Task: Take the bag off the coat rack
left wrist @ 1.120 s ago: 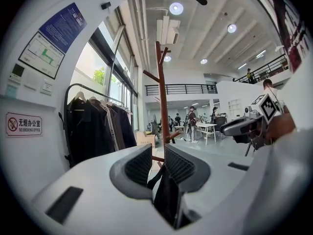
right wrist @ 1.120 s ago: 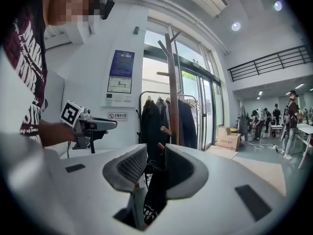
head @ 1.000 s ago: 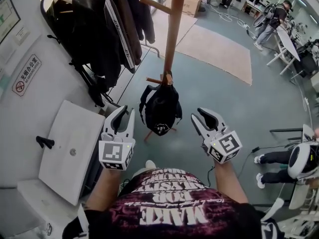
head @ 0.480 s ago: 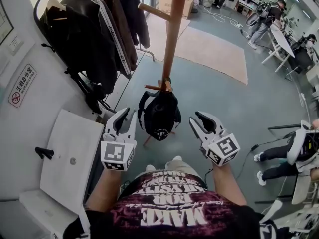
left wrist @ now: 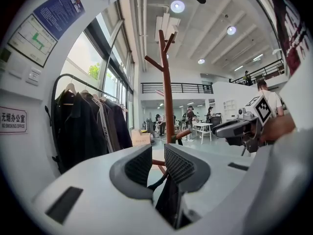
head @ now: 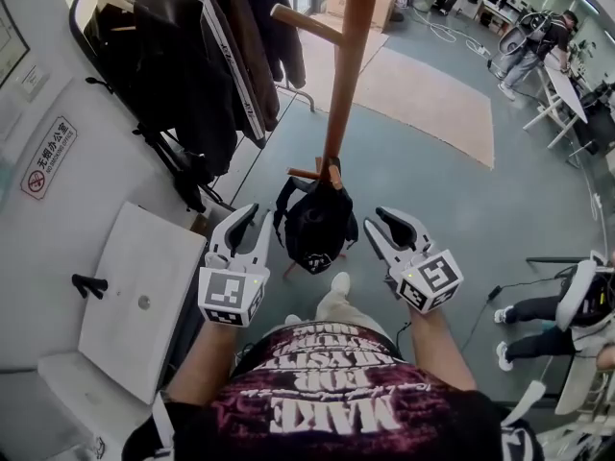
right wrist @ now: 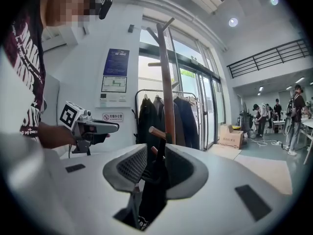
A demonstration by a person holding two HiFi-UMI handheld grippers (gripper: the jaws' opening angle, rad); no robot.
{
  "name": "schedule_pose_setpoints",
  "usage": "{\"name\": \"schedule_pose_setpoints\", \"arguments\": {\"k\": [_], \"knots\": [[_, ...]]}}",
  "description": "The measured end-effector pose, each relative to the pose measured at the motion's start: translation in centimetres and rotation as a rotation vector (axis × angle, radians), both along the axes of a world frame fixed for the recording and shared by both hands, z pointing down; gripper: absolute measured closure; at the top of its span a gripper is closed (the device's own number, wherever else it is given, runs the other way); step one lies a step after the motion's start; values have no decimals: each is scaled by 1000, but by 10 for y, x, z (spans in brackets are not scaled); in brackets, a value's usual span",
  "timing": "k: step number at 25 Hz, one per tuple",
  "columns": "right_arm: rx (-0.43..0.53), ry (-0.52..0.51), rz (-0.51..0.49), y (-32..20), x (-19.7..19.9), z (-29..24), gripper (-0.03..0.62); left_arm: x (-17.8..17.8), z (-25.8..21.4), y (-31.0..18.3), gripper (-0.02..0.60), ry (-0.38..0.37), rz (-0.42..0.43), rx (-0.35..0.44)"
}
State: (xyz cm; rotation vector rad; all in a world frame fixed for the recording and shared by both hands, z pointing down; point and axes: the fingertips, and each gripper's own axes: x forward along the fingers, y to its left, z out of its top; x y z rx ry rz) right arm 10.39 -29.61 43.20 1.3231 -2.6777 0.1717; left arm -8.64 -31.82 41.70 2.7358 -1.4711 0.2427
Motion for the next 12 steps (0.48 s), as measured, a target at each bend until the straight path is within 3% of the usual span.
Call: {"name": "schedule_pose_setpoints", "arguments": {"k": [12], "knots": [[-54,9,-60,-52,6,26,473,27,23,-37,515,-33,-7,-25]]}}
